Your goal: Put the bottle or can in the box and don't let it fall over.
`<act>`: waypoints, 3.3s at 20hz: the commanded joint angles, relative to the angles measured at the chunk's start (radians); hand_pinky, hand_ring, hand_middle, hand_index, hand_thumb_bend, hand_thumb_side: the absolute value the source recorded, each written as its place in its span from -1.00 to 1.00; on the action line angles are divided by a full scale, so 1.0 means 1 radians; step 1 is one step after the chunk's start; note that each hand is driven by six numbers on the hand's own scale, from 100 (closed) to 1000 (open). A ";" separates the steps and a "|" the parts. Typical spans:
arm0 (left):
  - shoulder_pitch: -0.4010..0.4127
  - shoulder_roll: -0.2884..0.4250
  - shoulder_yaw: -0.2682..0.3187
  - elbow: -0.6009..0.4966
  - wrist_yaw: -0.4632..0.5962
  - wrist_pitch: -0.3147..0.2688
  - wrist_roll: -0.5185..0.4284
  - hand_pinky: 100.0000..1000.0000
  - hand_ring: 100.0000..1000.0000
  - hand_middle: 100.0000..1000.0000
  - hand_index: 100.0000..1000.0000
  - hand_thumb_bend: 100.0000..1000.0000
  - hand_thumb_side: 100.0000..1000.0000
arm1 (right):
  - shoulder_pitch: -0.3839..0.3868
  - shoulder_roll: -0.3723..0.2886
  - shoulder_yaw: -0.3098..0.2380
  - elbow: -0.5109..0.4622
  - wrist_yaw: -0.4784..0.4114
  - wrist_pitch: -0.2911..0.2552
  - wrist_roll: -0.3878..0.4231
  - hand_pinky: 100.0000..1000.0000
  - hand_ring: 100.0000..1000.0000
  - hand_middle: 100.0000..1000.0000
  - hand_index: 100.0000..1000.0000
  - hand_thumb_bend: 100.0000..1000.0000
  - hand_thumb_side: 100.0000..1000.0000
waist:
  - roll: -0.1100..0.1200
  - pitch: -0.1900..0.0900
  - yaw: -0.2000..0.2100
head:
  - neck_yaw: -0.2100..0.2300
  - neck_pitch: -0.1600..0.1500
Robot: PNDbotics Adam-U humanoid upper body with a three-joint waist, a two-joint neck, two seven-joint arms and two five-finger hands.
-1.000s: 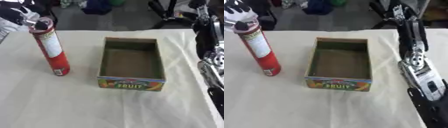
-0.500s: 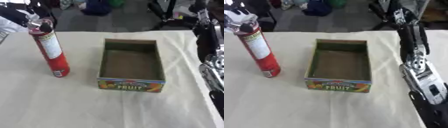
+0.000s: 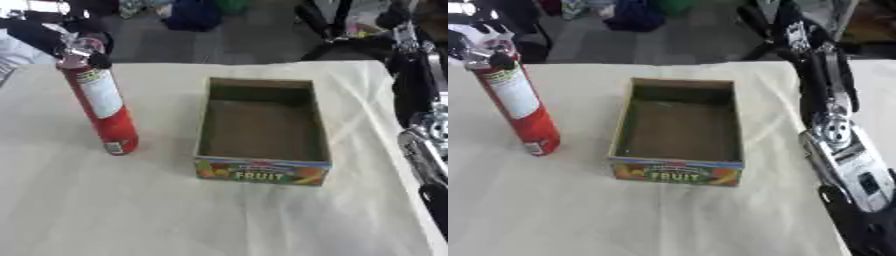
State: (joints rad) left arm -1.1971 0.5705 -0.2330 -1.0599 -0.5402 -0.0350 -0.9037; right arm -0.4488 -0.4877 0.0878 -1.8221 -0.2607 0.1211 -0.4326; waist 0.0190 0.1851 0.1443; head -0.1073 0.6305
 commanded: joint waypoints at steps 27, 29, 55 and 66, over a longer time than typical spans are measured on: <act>-0.009 0.000 0.017 0.060 0.016 -0.041 -0.003 0.50 0.72 0.74 0.72 0.22 -0.27 | -0.024 -0.012 0.004 -0.022 -0.013 -0.001 0.004 0.64 0.52 0.61 0.56 -0.42 0.50 | -0.007 0.019 -0.015 | 0.032 -0.014; -0.012 -0.002 0.022 0.066 0.025 -0.039 -0.003 0.50 0.72 0.74 0.71 0.19 -0.30 | -0.025 -0.011 0.005 -0.022 -0.014 -0.002 0.002 0.63 0.52 0.60 0.56 -0.43 0.51 | -0.007 0.020 -0.015 | 0.033 -0.015; -0.018 0.000 0.049 0.088 0.013 -0.002 -0.003 -0.09 0.15 0.16 0.46 -0.51 -1.00 | -0.027 -0.008 0.005 -0.037 -0.026 -0.009 -0.007 0.63 0.50 0.56 0.54 -0.52 0.51 | -0.003 0.023 -0.017 | 0.030 -0.020; -0.035 0.002 0.061 0.061 -0.015 -0.017 0.024 -0.58 -0.14 -0.14 0.07 -0.42 -1.00 | -0.026 -0.008 0.006 -0.034 -0.027 -0.008 -0.012 0.63 0.49 0.58 0.54 -0.52 0.51 | 0.002 0.019 -0.018 | 0.032 -0.018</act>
State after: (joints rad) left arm -1.2040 0.5533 -0.1826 -0.9800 -0.5467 -0.0497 -0.8885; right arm -0.4626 -0.4802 0.0994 -1.8347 -0.2850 0.1147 -0.4410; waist 0.0189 0.2197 0.1263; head -0.0763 0.6214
